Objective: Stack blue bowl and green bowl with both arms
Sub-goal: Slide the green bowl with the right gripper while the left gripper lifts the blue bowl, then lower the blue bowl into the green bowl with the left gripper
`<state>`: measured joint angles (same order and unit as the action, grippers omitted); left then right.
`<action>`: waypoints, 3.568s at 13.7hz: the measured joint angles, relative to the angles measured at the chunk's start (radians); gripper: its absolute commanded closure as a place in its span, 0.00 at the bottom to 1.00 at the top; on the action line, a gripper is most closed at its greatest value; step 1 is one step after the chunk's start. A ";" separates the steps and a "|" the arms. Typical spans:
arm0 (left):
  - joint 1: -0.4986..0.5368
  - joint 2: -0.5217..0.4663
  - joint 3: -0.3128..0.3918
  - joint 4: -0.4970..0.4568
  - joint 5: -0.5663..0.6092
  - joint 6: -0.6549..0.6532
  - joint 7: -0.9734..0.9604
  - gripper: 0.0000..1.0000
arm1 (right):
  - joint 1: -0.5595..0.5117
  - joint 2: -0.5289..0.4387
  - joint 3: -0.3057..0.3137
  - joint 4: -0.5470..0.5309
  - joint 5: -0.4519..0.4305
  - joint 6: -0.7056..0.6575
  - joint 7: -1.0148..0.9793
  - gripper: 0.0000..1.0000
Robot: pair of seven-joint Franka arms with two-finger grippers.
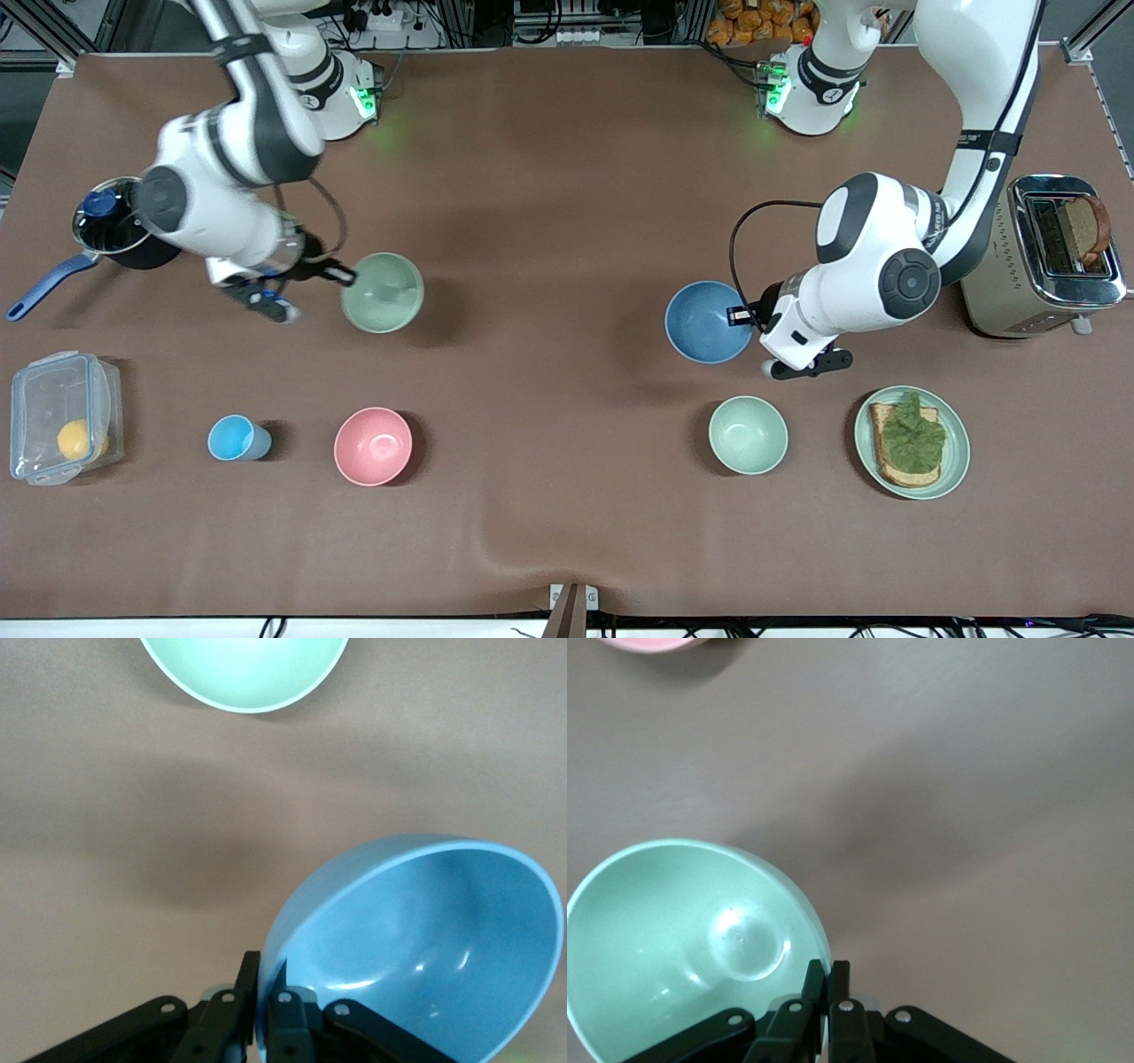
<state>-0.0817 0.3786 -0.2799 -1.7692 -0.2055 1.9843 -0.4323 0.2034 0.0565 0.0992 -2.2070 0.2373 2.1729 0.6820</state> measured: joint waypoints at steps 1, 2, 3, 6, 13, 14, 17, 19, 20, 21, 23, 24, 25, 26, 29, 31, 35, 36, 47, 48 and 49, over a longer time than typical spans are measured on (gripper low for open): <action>0.001 -0.003 0.000 0.000 -0.003 0.000 0.000 1.00 | 0.034 0.002 0.000 0.001 0.001 0.024 0.058 1.00; 0.002 -0.006 0.000 0.000 -0.004 0.000 0.000 1.00 | 0.064 0.007 -0.001 0.003 0.001 0.047 0.112 1.00; 0.003 -0.007 0.000 0.000 -0.004 0.000 0.000 1.00 | 0.098 0.015 -0.001 0.006 0.002 0.078 0.166 1.00; 0.005 -0.007 0.000 -0.001 -0.004 -0.004 0.000 1.00 | 0.213 0.063 -0.001 0.026 0.003 0.181 0.348 1.00; 0.042 -0.007 0.000 -0.001 -0.004 -0.006 0.003 1.00 | 0.422 0.267 -0.005 0.130 -0.005 0.383 0.663 1.00; 0.046 -0.006 0.000 -0.002 -0.004 -0.007 0.004 1.00 | 0.446 0.299 -0.006 0.131 -0.015 0.426 0.698 1.00; 0.048 -0.005 0.000 -0.007 -0.004 -0.007 0.004 1.00 | 0.508 0.378 -0.021 0.134 -0.084 0.515 0.806 1.00; 0.048 -0.005 0.000 -0.008 -0.004 -0.007 0.004 1.00 | 0.521 0.397 -0.031 0.141 -0.101 0.523 0.822 0.55; 0.048 -0.005 0.000 -0.008 -0.004 -0.006 0.004 1.00 | 0.521 0.397 -0.035 0.144 -0.102 0.523 0.824 0.01; 0.048 -0.005 0.000 -0.008 -0.004 -0.006 0.004 1.00 | 0.521 0.397 -0.038 0.147 -0.102 0.523 0.833 0.00; 0.048 -0.005 0.000 -0.008 -0.014 -0.005 0.004 1.00 | 0.521 0.397 -0.044 0.150 -0.102 0.521 0.862 0.00; 0.049 -0.005 0.000 -0.008 -0.022 -0.005 0.004 1.00 | 0.520 0.397 -0.047 0.152 -0.102 0.520 0.869 0.00; 0.049 -0.005 0.000 -0.008 -0.028 -0.002 0.004 1.00 | 0.519 0.397 -0.050 0.155 -0.102 0.516 0.874 0.00; 0.049 -0.003 0.000 -0.009 -0.029 0.002 0.004 1.00 | 0.513 0.394 -0.054 0.161 -0.102 0.505 0.878 0.00; 0.045 0.014 -0.005 -0.011 -0.041 0.031 0.004 1.00 | 0.447 0.367 -0.060 0.231 -0.102 0.319 0.879 0.00; 0.032 0.027 -0.016 -0.012 -0.079 0.049 0.008 1.00 | 0.386 0.351 -0.059 0.304 -0.087 0.188 0.878 0.00; -0.057 0.045 -0.025 -0.015 -0.147 0.080 -0.005 1.00 | 0.318 0.370 -0.059 0.321 0.139 0.185 0.789 0.00; -0.092 0.057 -0.025 -0.017 -0.148 0.099 -0.024 1.00 | 0.317 0.391 -0.059 0.317 0.189 0.212 0.762 0.00; -0.208 0.131 -0.022 -0.018 -0.149 0.193 -0.084 1.00 | 0.359 0.510 -0.042 0.279 0.275 0.439 0.719 0.00; -0.230 0.142 -0.023 -0.019 -0.149 0.209 -0.104 1.00 | 0.367 0.510 -0.042 0.278 0.292 0.444 0.719 0.00; -0.252 0.156 -0.023 -0.019 -0.149 0.229 -0.121 1.00 | 0.373 0.511 -0.042 0.278 0.298 0.447 0.719 0.00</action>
<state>-0.3340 0.5346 -0.3027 -1.7879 -0.3541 2.2134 -0.5531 0.5761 0.5671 0.0576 -1.9290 0.5354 2.6204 1.4008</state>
